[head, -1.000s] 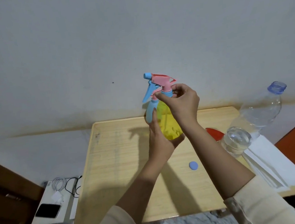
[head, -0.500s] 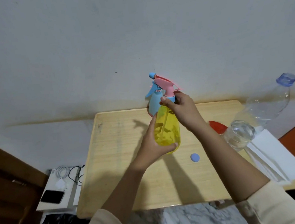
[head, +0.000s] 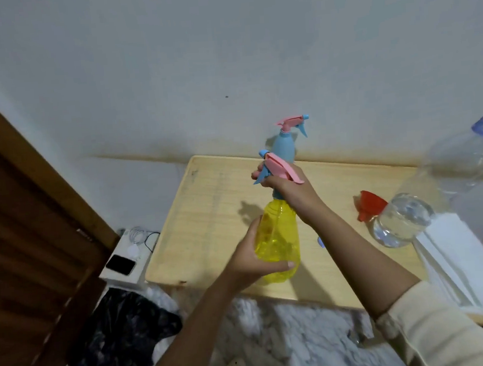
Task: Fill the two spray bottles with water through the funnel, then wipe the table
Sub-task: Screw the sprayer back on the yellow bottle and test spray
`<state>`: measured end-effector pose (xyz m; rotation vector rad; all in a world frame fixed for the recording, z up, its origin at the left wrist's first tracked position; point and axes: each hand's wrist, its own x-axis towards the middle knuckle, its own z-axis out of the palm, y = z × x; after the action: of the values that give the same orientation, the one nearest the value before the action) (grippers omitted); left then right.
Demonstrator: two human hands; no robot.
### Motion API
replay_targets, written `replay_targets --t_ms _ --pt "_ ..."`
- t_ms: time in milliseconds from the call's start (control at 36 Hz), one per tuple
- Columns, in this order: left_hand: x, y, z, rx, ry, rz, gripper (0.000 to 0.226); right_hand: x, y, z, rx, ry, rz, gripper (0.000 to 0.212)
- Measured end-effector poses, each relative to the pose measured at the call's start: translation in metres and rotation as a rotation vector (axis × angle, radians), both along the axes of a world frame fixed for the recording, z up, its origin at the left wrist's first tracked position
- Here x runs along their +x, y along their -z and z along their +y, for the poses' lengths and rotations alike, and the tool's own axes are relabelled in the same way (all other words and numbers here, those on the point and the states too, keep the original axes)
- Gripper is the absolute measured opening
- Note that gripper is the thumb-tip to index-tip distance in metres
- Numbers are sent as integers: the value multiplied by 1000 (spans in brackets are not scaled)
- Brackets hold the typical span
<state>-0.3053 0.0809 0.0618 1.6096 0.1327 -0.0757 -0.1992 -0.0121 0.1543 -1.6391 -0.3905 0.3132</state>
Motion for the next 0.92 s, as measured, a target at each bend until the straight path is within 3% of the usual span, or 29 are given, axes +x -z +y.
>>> replay_targets --t_ms 389,500,667,750,861,917 --pt "-40 -5 37 128 -1 148 67 -39 15 8 27 263 12 22" --pt "-36 -5 60 351 -2 226 50 -42 29 4 -40 283 15 11" --pt "-23 13 89 740 114 399 56 -58 52 12 -190 287 -29 12" --pt "-19 16 98 942 202 461 45 -66 59 18 -209 305 -4 13" --pt "-18 17 102 1090 271 531 25 -75 70 27 -247 316 47 10" --pt "-18 20 104 1127 268 536 31 -78 75 33 -266 326 61 9"
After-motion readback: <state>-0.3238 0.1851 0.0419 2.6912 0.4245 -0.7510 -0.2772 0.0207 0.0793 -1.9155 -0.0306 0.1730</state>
